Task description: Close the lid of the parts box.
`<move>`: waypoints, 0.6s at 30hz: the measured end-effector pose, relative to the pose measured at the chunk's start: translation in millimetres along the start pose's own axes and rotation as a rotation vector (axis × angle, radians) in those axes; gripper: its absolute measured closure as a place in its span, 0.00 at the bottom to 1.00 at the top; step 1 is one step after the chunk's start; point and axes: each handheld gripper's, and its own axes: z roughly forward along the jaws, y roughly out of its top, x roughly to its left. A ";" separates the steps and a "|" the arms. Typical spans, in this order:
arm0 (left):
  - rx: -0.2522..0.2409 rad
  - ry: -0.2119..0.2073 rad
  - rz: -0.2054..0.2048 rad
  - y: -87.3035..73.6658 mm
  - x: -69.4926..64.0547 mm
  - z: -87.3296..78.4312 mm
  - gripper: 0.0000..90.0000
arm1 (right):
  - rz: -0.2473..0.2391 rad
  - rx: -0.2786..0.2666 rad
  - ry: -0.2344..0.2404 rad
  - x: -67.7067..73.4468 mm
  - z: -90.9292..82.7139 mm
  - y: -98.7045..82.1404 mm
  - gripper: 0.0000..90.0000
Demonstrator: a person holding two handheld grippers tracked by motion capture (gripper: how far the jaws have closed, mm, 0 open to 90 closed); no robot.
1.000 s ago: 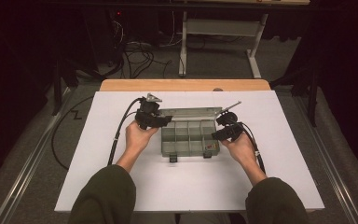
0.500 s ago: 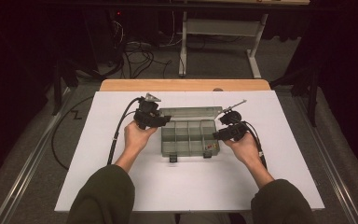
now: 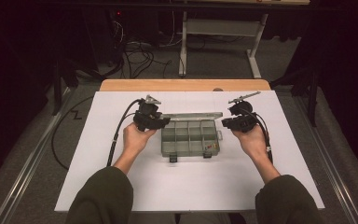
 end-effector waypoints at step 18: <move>0.001 0.019 0.033 -7.7 0.8 3.0 0.62 | 0.007 -0.005 -0.004 1.2 -3.0 10.5 0.97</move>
